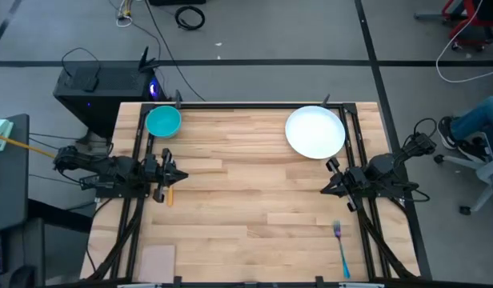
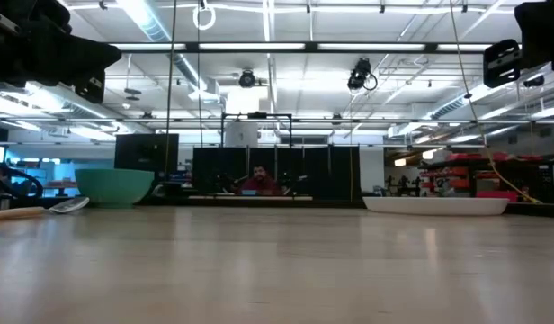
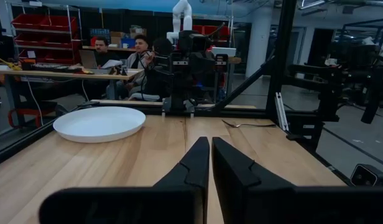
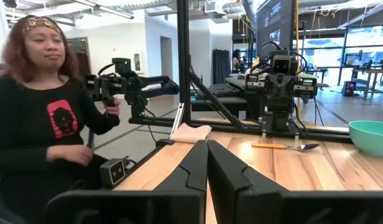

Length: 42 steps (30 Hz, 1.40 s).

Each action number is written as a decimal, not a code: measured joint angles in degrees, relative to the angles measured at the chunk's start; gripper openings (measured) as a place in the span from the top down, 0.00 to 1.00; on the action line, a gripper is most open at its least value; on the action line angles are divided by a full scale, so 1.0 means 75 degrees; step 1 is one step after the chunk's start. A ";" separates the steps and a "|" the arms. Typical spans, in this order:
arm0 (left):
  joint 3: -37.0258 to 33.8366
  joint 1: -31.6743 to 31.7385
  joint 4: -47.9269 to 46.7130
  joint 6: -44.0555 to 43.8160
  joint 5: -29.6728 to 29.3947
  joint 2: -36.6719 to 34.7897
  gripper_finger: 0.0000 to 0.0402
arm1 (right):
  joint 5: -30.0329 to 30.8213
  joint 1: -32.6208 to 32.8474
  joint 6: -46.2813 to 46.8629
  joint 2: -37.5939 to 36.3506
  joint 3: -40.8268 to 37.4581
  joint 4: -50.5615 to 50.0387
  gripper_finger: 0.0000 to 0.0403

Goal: Set table place

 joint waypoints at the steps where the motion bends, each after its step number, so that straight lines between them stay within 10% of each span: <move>1: 0.0001 0.0000 0.0001 -0.0001 0.0001 0.0000 0.93 | -0.0002 -0.0001 -0.0002 -0.0001 0.0000 -0.0003 0.96; 15: 0.0001 0.0012 0.0106 0.0202 -0.0010 0.0000 0.94 | 0.0000 -0.0002 0.0000 -0.0002 0.0000 -0.0003 0.96; 23: 0.0619 0.0015 -0.0663 -0.0344 -0.1442 0.0003 0.98 | -0.0001 0.0000 0.0000 -0.0003 0.0000 0.0000 0.96; 42: 0.4810 0.0019 -0.7067 -0.4305 -0.3990 0.2468 0.99 | -0.0003 0.0000 -0.0003 0.0000 0.0000 -0.0012 0.96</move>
